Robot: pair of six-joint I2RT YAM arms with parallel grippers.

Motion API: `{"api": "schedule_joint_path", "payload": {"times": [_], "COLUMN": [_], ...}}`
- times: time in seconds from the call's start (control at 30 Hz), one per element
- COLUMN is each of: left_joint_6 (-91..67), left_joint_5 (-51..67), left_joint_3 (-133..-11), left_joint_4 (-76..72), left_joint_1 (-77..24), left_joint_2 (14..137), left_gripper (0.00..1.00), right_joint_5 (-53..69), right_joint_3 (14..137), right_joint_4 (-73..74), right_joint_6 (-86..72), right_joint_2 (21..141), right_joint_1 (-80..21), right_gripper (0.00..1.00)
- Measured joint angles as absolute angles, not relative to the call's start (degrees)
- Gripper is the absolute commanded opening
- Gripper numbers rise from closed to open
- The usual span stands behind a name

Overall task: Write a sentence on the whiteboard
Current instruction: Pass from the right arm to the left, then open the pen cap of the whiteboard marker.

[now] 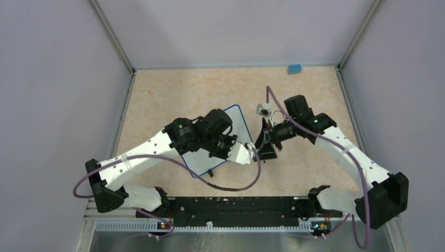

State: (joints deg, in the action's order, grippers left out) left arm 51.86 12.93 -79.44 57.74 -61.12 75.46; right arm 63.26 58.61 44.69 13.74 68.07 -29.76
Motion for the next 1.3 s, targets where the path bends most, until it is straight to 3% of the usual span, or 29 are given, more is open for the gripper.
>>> {"api": "schedule_joint_path", "payload": {"times": [0.23,0.5,0.73,1.03,1.3], "left_joint_6": [40.18,33.52,31.81,30.11,29.39], "left_joint_5": [25.98,38.24,43.57,45.32,45.41], "left_joint_3": [-78.50,-76.71,-75.83,-75.33,-75.31], "left_joint_4": [51.90,45.76,42.26,38.92,37.26], "left_joint_1": [-47.24,-40.07,-39.38,-39.09,-39.09], "left_joint_2": [73.87,71.79,71.72,71.88,73.03], "left_gripper": [0.00,0.00,0.00,0.00,0.00], "right_joint_5": [66.28,69.63,70.08,63.26,60.93], "right_joint_3": [60.31,63.02,63.02,65.78,65.80], "right_joint_4": [31.62,23.66,19.57,26.09,26.83], "right_joint_6": [-0.21,-8.51,-12.19,-8.23,-7.99], "right_joint_2": [66.11,65.52,65.52,66.59,67.53], "right_joint_1": [-16.47,-16.08,-17.08,-23.92,-25.06], "right_gripper": [0.92,0.93,0.72,0.48,0.41]}}
